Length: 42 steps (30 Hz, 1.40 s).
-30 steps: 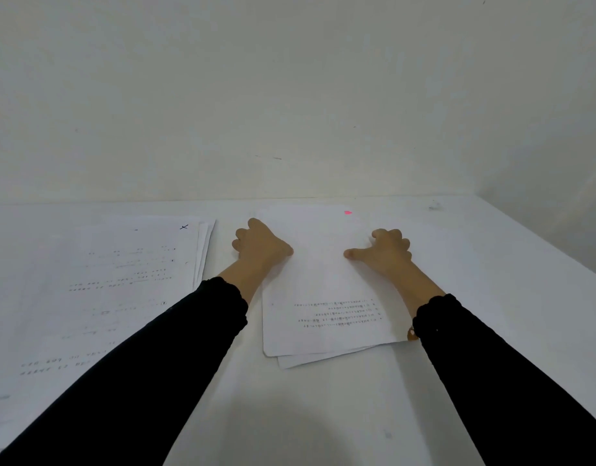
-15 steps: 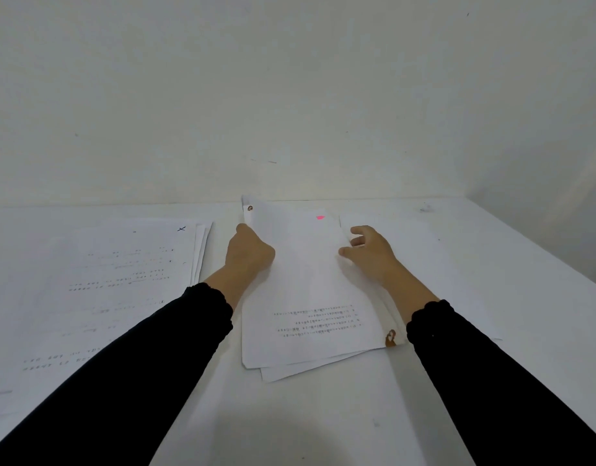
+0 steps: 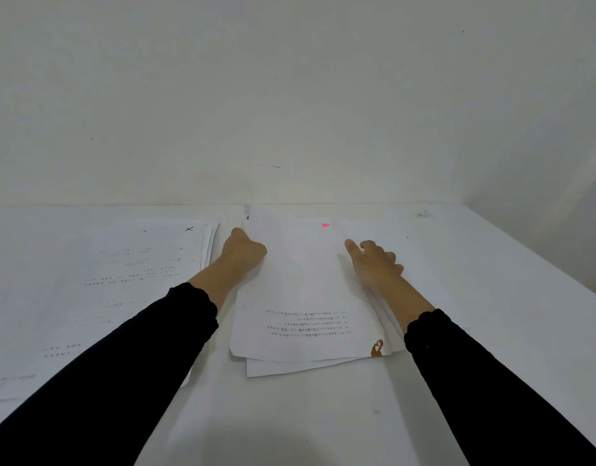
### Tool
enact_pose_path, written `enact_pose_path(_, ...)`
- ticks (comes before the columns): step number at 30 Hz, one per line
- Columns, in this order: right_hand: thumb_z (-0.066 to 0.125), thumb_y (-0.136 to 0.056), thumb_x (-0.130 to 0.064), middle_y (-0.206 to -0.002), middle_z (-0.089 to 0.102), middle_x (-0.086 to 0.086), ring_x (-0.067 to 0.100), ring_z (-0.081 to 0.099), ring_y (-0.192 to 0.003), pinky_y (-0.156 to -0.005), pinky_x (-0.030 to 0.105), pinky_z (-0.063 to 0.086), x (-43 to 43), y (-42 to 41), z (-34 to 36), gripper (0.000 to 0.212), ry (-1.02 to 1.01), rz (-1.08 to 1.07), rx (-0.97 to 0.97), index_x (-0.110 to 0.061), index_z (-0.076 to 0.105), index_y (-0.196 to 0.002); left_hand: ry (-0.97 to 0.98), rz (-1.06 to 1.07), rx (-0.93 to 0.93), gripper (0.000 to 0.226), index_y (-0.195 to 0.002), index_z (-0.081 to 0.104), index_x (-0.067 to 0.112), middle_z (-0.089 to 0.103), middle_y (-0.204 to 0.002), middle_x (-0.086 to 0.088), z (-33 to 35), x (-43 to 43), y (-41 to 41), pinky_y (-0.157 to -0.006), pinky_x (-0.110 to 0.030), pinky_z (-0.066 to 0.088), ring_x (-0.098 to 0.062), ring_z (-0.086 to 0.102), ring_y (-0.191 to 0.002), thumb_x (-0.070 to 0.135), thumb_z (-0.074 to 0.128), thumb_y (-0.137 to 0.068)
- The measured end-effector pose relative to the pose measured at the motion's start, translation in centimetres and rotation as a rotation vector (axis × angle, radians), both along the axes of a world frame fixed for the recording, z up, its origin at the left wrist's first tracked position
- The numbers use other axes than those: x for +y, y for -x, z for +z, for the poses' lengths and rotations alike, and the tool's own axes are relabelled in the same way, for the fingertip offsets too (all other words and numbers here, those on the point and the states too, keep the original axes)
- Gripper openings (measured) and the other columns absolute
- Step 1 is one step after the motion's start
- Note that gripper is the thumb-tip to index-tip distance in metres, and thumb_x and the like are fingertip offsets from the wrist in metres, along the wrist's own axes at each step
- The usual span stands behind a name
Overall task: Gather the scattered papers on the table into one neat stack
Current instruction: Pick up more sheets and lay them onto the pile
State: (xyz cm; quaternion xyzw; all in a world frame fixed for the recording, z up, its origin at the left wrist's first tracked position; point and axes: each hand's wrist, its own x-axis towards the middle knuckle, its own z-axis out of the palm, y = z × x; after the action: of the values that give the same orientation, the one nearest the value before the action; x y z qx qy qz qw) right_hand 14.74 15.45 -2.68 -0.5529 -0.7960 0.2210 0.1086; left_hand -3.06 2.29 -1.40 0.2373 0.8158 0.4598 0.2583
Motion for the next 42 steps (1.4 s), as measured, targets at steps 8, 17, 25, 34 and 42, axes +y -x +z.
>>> enact_pose_path(8, 0.049, -0.092, -0.046, -0.142, 0.04, 0.012, 0.031, 0.037, -0.132, -0.105, 0.041, 0.033, 0.1, 0.5, 1.3, 0.056, 0.004, 0.002, 0.28, -0.015, 0.041, -0.138, -0.022, -0.012, -0.034, 0.022, -0.107, 0.043, 0.006, 0.05, -0.095, -0.009, -0.1, 0.0, 0.0, -0.056, -0.026, 0.037, -0.024, 0.049, -0.083, 0.002, 0.045, -0.086)
enact_pose_path(17, 0.049, -0.059, -0.088, -0.128, 0.044, 0.011, 0.03, 0.037, -0.123, -0.096, 0.039, 0.034, 0.4, -1.4, 0.5, 0.105, -0.029, -0.168, -0.168, -0.007, 0.044, -0.125, 0.002, -0.034, -0.054, 0.045, -0.133, 0.034, 0.0, 0.047, -0.092, -0.006, -0.2, 0.1, -0.7, -0.058, -0.026, 0.037, -0.024, 0.047, -0.089, 0.004, 0.043, -0.089)
enact_pose_path(25, 0.075, -0.077, -0.035, -0.066, 0.045, 0.001, 0.012, 0.043, -0.055, -0.048, 0.023, 0.03, 0.6, -0.6, 1.7, 0.041, 0.117, -0.053, 0.104, -0.013, 0.041, -0.071, -0.013, -0.058, -0.091, 0.054, -0.141, 0.025, 0.002, 0.043, -0.11, -0.009, -0.6, 0.7, -1.3, -0.075, -0.031, 0.039, -0.025, 0.047, -0.096, 0.005, 0.043, -0.091)
enact_pose_path(34, 0.063, -0.081, 0.003, -0.117, 0.063, 0.019, 0.028, 0.06, -0.09, -0.085, 0.039, 0.051, -0.2, 0.1, 3.3, 0.037, 0.381, 0.023, 0.492, 0.001, 0.056, -0.117, -0.095, -0.02, -0.247, 0.052, -0.136, 0.031, 0.002, 0.052, -0.11, -0.012, -0.3, -0.2, -0.3, -0.075, -0.034, 0.047, -0.025, 0.054, -0.092, 0.006, 0.05, -0.088)
enact_pose_path(42, 0.059, -0.089, -0.005, -0.108, 0.062, 0.004, 0.021, 0.06, -0.095, -0.08, 0.029, 0.051, -1.7, 0.2, 6.3, 0.026, 0.211, 0.133, 0.869, -0.011, 0.054, -0.114, -0.415, 0.061, -0.305, 0.037, -0.121, 0.052, -0.004, 0.063, -0.106, -0.017, 3.1, -1.4, 0.4, -0.068, -0.032, 0.052, -0.029, 0.061, -0.088, 0.005, 0.059, -0.086)
